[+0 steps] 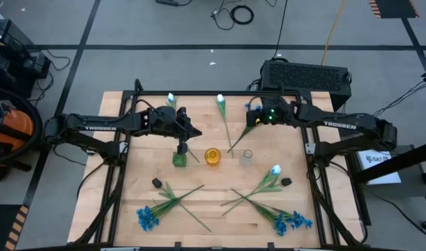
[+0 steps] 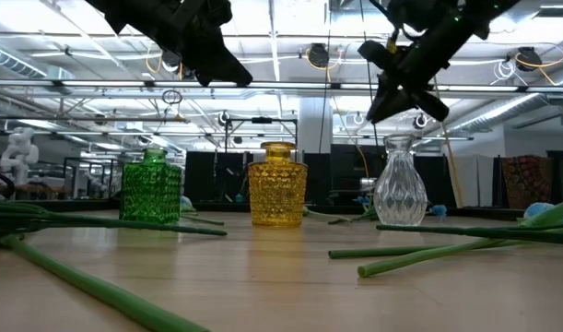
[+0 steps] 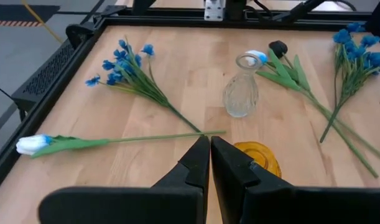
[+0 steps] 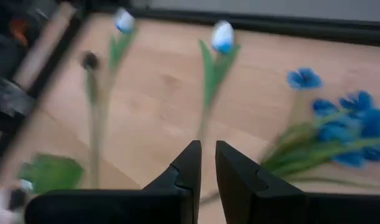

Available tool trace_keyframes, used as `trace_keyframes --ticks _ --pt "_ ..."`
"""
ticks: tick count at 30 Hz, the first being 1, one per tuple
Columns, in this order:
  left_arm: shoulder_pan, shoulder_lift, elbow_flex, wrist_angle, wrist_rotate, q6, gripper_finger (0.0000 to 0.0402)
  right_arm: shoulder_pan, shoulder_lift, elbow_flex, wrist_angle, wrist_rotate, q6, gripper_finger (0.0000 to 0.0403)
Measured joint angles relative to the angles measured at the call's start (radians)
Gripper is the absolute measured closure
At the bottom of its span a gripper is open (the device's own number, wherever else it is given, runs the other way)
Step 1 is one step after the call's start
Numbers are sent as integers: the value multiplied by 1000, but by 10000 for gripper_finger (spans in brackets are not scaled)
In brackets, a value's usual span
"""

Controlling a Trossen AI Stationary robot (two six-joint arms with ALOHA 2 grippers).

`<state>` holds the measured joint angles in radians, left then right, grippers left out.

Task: Sort flowers into vase by color
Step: Put the top right blue flowers into the yellow vase

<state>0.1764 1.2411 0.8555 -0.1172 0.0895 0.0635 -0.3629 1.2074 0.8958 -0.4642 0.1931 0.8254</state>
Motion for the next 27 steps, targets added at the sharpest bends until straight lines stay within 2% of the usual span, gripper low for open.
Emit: trace_keyframes --ticks 4,10,20,27 --pt "0 0 0 0 -8 -5 377 5 81 24 -47 112 9 362" --pt "0 0 0 -3 -23 -5 377 7 192 24 -33 147 34 347" --pt "0 0 0 -4 -23 -5 377 49 307 23 -12 156 116 249" --pt "0 0 0 -5 -23 -5 377 83 309 22 -116 230 326 182"
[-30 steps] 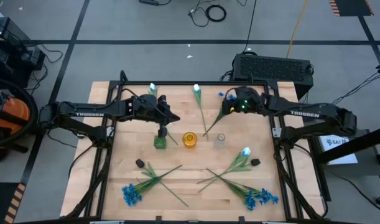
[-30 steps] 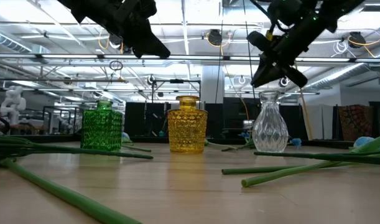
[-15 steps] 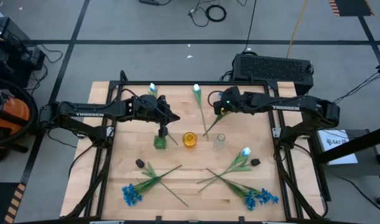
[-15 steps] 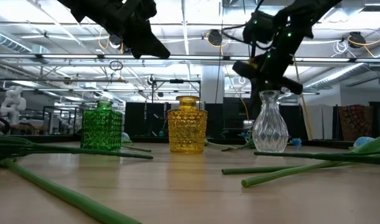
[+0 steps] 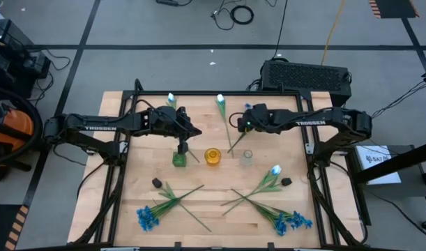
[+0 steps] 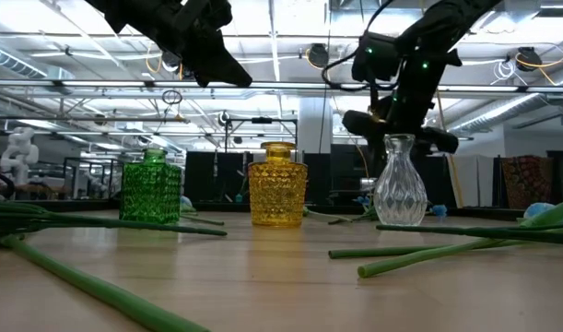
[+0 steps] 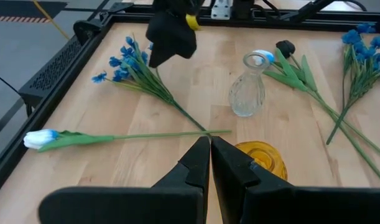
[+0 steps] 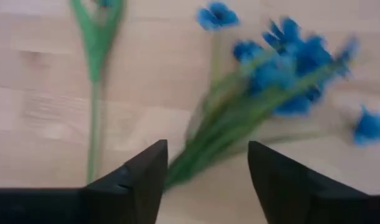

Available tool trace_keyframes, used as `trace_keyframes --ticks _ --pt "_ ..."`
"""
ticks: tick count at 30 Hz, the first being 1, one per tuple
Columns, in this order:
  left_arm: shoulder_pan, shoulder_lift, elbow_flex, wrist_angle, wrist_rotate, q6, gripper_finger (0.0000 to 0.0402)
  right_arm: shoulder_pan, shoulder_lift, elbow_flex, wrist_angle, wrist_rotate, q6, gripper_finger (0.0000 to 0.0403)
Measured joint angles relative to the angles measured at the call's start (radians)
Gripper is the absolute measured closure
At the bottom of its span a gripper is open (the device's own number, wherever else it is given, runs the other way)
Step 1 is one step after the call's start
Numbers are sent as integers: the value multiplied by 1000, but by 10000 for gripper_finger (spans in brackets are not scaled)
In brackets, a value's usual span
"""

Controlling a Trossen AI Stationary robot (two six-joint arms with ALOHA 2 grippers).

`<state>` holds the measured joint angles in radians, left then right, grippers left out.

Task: Sort flowers into vase by color
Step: Put the top right blue flowers into the yellow vase

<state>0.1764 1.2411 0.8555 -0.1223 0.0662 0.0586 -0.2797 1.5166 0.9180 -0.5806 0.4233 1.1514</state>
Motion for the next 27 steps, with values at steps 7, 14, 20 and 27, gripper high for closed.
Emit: trace_keyframes --ticks 7,14,20,27 --pt "0 0 0 -2 0 -1 377 36 17 0 6 88 120 144" --pt "0 0 0 -1 0 0 377 27 102 0 36 90 129 143" --pt "0 0 0 -1 0 0 377 -10 202 0 123 69 110 154" --pt "0 0 0 -1 0 0 377 -56 281 1 177 42 59 182"
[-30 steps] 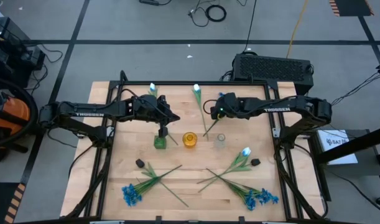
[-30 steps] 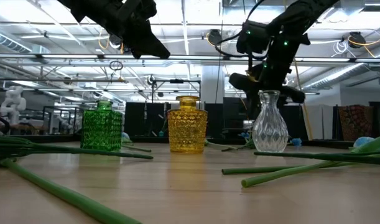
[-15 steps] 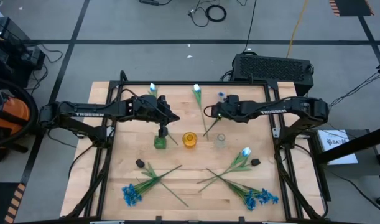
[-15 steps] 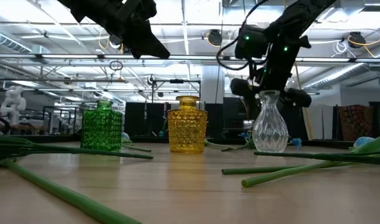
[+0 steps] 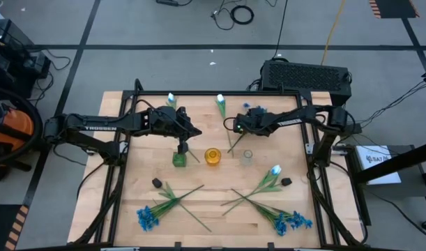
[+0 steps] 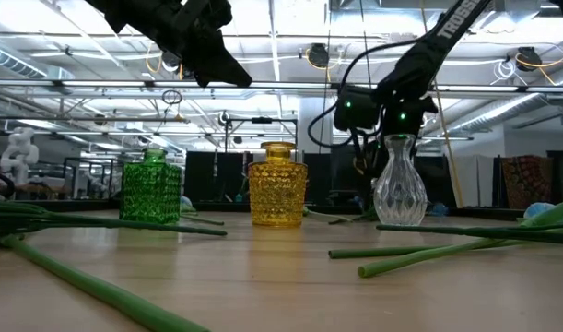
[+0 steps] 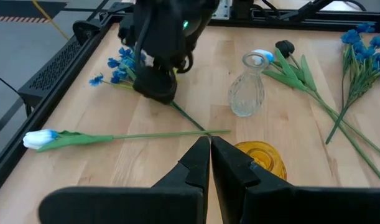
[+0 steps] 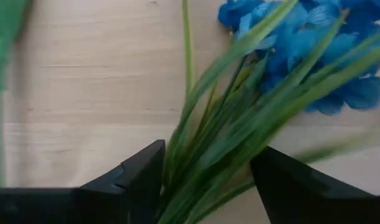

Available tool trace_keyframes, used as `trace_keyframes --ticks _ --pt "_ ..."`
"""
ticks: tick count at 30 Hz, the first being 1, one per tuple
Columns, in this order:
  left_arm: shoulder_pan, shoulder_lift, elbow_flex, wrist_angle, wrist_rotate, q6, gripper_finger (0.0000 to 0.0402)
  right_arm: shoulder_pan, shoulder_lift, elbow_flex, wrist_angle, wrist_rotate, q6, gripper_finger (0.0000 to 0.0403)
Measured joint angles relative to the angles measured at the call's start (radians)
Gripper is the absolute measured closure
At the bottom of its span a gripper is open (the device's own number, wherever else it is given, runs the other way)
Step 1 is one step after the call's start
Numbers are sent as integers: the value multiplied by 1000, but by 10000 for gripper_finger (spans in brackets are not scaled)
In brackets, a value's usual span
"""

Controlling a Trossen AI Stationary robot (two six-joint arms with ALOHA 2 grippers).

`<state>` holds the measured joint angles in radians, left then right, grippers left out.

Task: Sort flowers into vase by color
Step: Put the top right blue flowers into the yellow vase

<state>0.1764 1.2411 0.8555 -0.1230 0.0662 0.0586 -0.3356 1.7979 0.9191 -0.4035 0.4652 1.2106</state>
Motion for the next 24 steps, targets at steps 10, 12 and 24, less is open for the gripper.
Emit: trace_keyframes --ticks 10,12,24 --pt "0 0 0 1 0 1 377 -10 -5 -2 11 54 -40 300" --pt "0 0 0 1 -3 2 377 -13 -19 -2 17 80 -48 327" --pt "0 0 0 1 -18 2 377 -22 -51 -1 209 162 -163 383"
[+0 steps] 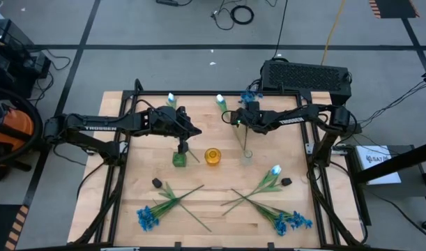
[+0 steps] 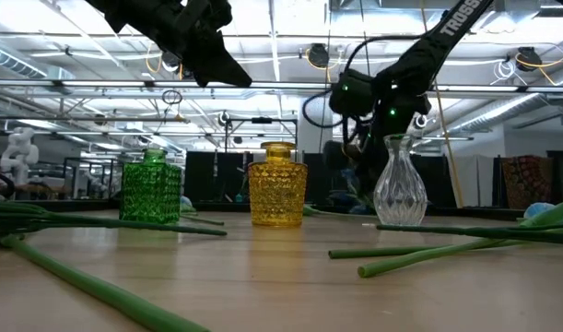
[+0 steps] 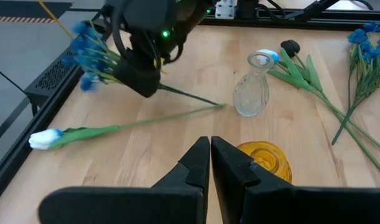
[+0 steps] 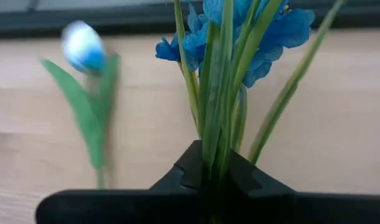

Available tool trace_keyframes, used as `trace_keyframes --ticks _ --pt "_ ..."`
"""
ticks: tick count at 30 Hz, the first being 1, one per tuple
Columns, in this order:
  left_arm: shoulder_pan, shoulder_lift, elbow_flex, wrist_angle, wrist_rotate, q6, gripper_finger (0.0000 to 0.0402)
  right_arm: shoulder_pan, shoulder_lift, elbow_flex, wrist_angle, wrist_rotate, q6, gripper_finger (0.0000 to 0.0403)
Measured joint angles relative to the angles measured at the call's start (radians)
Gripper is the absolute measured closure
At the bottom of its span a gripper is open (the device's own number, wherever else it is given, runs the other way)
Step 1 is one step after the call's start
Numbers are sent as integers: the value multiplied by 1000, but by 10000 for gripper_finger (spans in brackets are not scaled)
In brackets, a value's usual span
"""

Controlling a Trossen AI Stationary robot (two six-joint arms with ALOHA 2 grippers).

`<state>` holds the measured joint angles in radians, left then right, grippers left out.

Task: Sort flowers into vase by color
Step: Put the top right blue flowers into the yellow vase

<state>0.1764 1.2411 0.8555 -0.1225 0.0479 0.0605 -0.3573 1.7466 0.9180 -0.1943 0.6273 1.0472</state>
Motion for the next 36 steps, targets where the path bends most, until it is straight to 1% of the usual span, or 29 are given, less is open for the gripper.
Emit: trace_keyframes --ticks 5,9,13,15,17,19,21,24,27,29,32,36 --pt "0 0 0 0 0 0 377 -1 -96 0 11 28 -111 390" --pt "0 0 0 0 -1 0 377 -1 -225 0 17 75 -239 392" --pt "0 0 0 6 -4 -3 377 16 -372 0 56 77 -413 392" --pt "0 0 0 20 -6 -30 377 33 -457 0 64 47 -489 392" --pt "0 0 0 40 -14 -61 377 47 -545 0 60 -19 -550 392" --pt "0 0 0 68 -24 -79 377 65 -638 0 39 -89 -582 392" --pt "-7 0 0 99 -27 -81 377 90 -729 0 27 -133 -593 392" --pt "-25 0 0 163 -27 -107 377 148 -836 -2 19 -158 -596 392" --pt "-54 0 0 232 -27 -135 377 225 -903 -43 47 -159 -596 392" --pt "-77 0 0 268 -28 -159 377 279 -925 -92 119 -157 -596 392" --pt "-115 0 0 330 -35 -186 377 346 -923 -179 309 -158 -625 392" --pt "-174 26 0 421 -112 -186 374 408 -874 -266 599 -163 -688 392"
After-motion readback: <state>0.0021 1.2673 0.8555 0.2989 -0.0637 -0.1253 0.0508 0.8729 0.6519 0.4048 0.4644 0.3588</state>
